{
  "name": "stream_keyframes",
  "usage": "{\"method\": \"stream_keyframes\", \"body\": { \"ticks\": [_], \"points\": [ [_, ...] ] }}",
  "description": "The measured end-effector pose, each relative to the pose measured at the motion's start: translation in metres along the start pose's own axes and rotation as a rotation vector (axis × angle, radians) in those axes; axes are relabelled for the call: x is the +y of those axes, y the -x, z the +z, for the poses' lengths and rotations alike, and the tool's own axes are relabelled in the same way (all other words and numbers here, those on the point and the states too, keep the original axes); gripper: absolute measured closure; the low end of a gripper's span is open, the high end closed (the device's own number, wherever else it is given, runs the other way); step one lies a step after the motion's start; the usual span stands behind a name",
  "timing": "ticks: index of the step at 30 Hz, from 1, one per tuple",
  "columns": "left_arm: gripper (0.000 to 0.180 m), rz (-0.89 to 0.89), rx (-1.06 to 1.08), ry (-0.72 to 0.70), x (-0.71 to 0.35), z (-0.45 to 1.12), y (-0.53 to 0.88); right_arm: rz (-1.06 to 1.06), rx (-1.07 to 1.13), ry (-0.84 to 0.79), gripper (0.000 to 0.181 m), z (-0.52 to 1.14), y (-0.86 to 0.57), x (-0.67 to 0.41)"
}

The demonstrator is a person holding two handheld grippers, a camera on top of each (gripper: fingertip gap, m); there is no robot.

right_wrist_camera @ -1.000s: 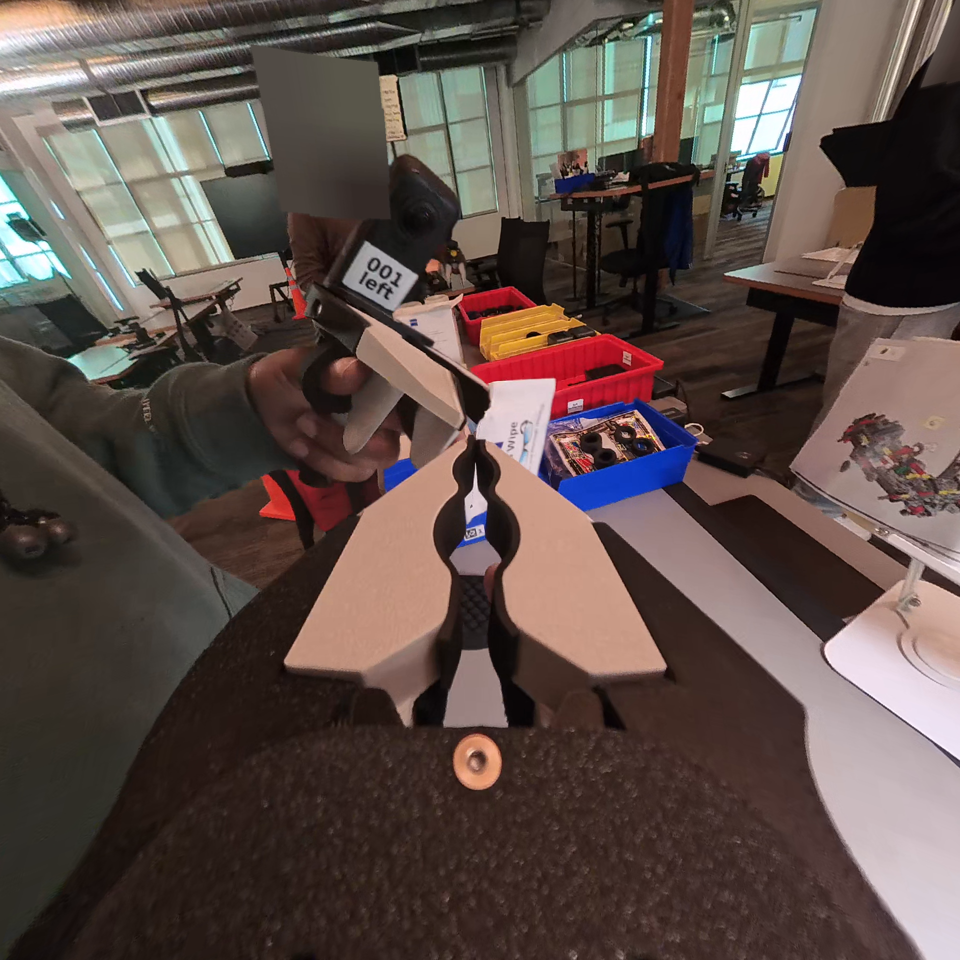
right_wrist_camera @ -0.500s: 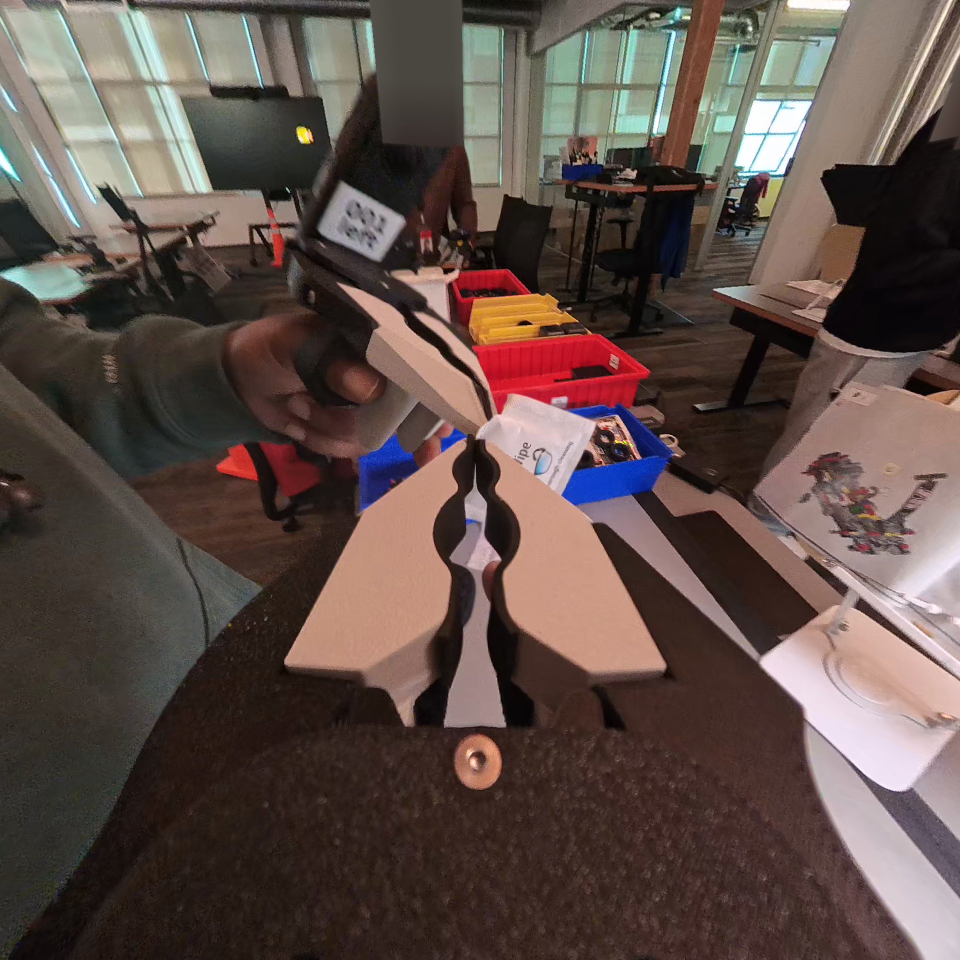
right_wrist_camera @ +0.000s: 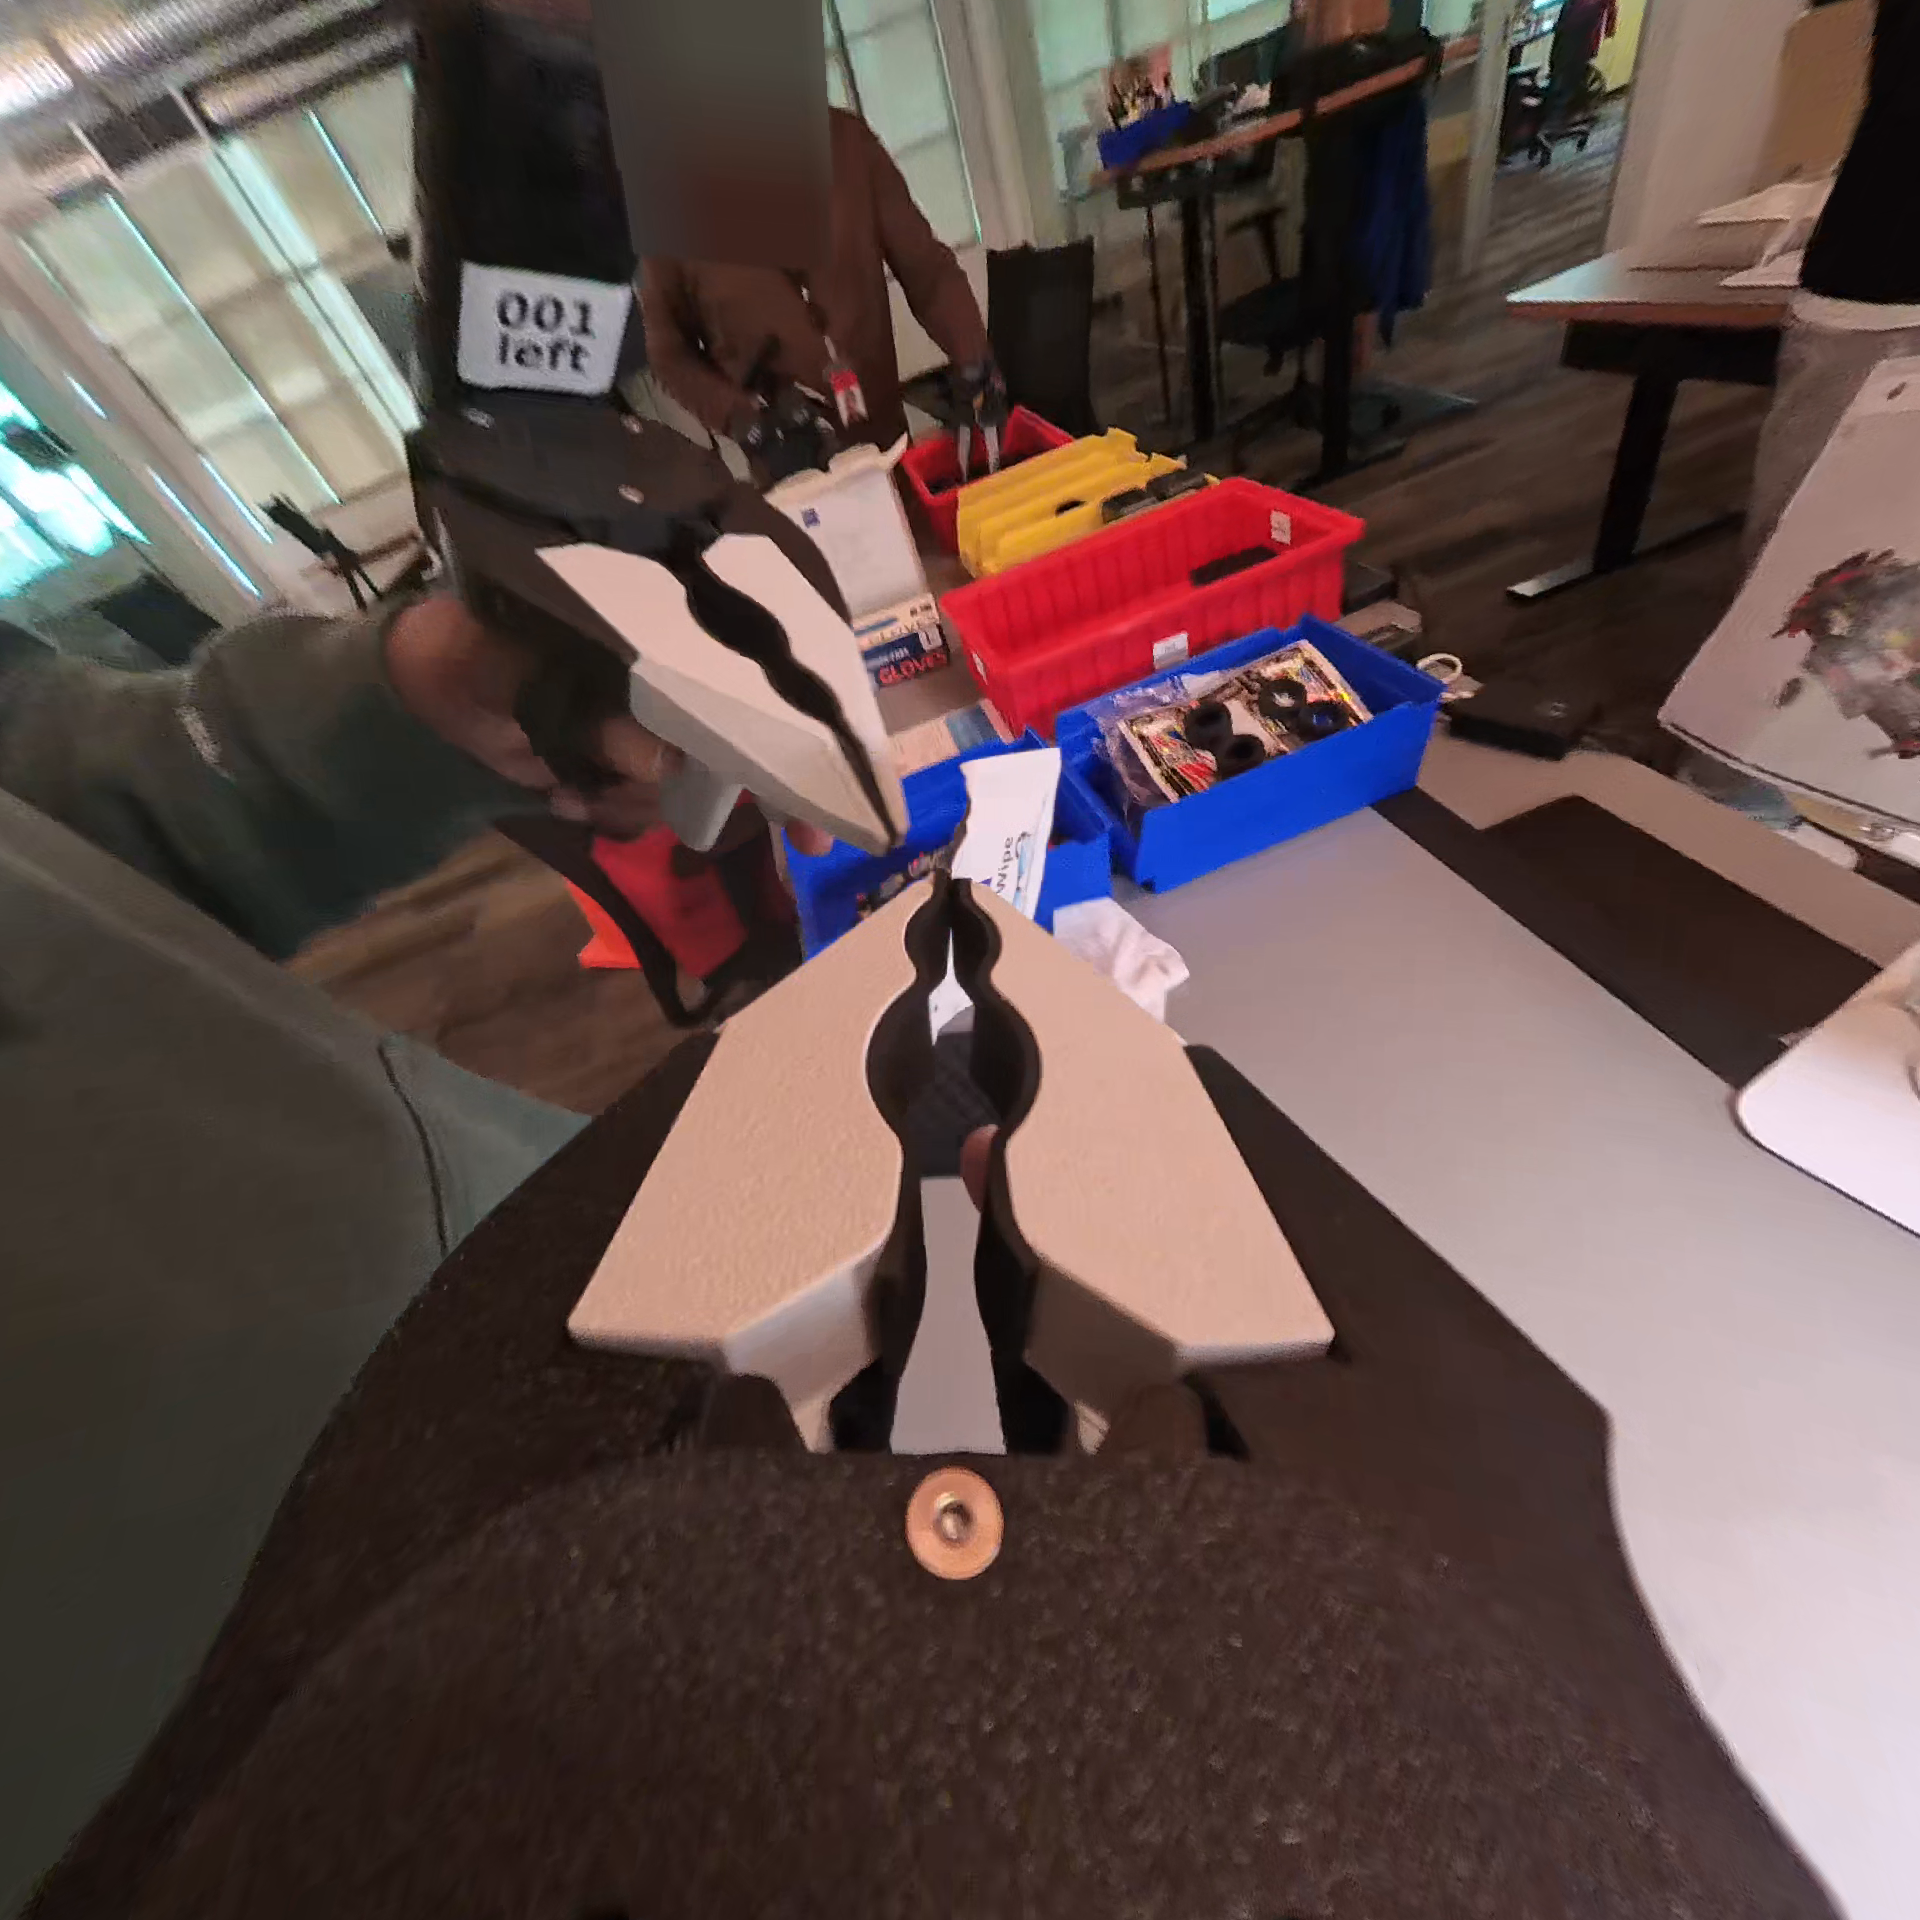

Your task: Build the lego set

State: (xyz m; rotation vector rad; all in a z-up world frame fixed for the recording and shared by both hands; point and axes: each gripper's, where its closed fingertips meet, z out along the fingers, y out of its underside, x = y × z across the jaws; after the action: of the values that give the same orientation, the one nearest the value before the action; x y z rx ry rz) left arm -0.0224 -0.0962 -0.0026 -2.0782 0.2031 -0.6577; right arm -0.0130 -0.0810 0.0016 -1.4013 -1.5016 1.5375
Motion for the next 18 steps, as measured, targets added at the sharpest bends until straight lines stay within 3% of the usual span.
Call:
{"method": "stream_keyframes", "body": {
  "ticks": [1, 3, 6, 8, 15, 18],
  "points": [
    [0.180, -0.048, 0.014, -0.054, -0.009, 0.000, 0.001, 0.004, 0.001, -0.020, 0.181, 0.002, -0.001, -0.004],
    [0.180, -0.180, 0.072, -0.129, -0.021, -0.001, 0.001, 0.005, -0.005, -0.041, 0.181, 0.003, 0.001, -0.009],
    [0.157, -0.274, 0.097, -0.155, -0.021, 0.002, 0.004, -0.011, -0.006, -0.072, 0.181, 0.006, 0.005, -0.019],
    [0.154, -0.343, 0.141, -0.207, -0.028, 0.001, 0.003, -0.035, 0.005, -0.078, 0.181, 0.007, 0.005, -0.024],
    [0.178, -0.354, 0.150, -0.288, -0.042, 0.001, 0.006, -0.159, 0.092, -0.099, 0.181, 0.014, 0.004, -0.036],
    [0.180, -0.311, 0.126, -0.292, -0.046, 0.002, 0.007, -0.234, 0.140, -0.098, 0.181, 0.015, 0.002, -0.039]
  ]
}}
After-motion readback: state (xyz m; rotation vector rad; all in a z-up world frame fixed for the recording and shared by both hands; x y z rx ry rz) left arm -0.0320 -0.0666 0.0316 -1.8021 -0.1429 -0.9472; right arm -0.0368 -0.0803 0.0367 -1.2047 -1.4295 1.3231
